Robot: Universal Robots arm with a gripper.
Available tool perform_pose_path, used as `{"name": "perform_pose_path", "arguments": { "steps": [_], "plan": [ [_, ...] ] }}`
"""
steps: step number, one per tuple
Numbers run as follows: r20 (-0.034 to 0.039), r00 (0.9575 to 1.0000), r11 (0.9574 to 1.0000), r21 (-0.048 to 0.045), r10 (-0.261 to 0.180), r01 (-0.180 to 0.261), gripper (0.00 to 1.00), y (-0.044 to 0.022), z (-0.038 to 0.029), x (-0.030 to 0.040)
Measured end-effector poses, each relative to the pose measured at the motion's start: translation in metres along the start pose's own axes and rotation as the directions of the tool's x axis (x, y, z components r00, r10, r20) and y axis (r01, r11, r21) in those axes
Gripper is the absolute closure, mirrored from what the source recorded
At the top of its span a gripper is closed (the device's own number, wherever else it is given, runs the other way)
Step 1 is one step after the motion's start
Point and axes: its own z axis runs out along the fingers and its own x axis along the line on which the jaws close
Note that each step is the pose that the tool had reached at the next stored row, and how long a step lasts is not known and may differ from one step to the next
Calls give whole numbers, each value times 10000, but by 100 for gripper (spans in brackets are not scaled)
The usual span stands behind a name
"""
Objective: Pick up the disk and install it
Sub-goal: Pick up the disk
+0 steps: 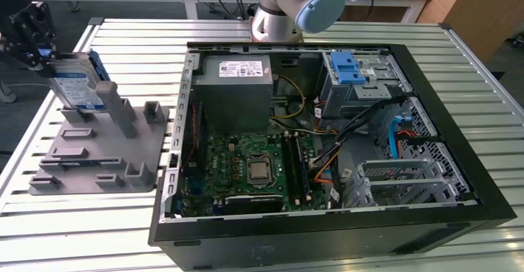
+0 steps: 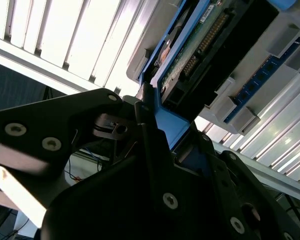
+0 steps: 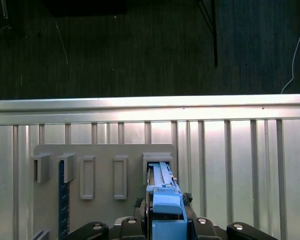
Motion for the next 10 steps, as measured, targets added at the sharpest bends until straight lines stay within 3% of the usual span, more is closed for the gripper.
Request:
{"name": "perform_pose_path", "arguments": {
  "steps": [10],
  "plan": [
    [1,10000,10000,1,0,0,64,0,-32,0]
  ]
}}
